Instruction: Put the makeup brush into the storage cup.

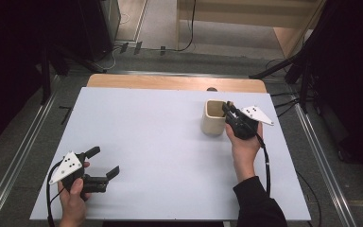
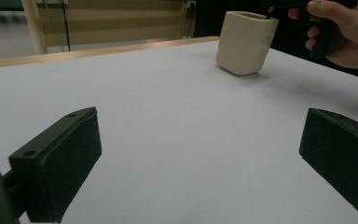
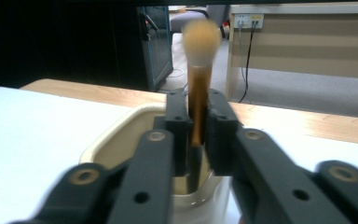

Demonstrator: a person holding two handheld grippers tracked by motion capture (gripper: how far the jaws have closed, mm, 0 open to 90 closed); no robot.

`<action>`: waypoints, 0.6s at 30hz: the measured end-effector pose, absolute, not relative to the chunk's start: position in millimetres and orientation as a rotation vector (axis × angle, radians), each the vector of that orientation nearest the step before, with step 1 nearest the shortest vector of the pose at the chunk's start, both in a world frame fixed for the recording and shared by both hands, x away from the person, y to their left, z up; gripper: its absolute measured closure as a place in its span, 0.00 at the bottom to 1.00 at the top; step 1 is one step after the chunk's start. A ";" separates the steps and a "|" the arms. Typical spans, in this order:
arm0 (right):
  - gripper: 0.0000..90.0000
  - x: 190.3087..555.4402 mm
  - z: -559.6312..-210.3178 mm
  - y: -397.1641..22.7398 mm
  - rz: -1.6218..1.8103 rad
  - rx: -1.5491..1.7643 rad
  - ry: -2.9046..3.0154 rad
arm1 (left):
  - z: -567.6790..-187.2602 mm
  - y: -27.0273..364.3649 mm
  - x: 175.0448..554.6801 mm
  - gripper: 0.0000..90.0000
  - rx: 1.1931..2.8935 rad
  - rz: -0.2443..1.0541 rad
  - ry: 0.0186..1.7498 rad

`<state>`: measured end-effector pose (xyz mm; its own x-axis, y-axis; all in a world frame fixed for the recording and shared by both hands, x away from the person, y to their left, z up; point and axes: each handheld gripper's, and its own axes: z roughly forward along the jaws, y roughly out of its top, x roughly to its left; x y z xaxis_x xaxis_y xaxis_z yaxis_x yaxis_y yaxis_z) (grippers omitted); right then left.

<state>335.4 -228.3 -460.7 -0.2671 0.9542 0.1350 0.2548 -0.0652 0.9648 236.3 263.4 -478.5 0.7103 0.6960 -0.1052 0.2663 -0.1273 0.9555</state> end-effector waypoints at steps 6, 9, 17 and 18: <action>0.22 331.6 -454.7 -230.7 1.336 1.443 1.538 | -477.5 262.9 237.0 0.00 1.701 0.439 0.762; 0.06 325.6 -455.0 -234.7 1.349 1.439 1.606 | -477.6 261.7 238.1 0.00 1.701 0.436 0.761; 0.00 306.5 -454.6 -241.8 1.417 1.339 1.632 | -476.4 259.0 240.6 0.00 1.701 0.438 0.752; 0.00 301.8 -455.4 -244.3 1.432 1.338 1.629 | -476.2 258.9 240.8 0.00 1.700 0.438 0.752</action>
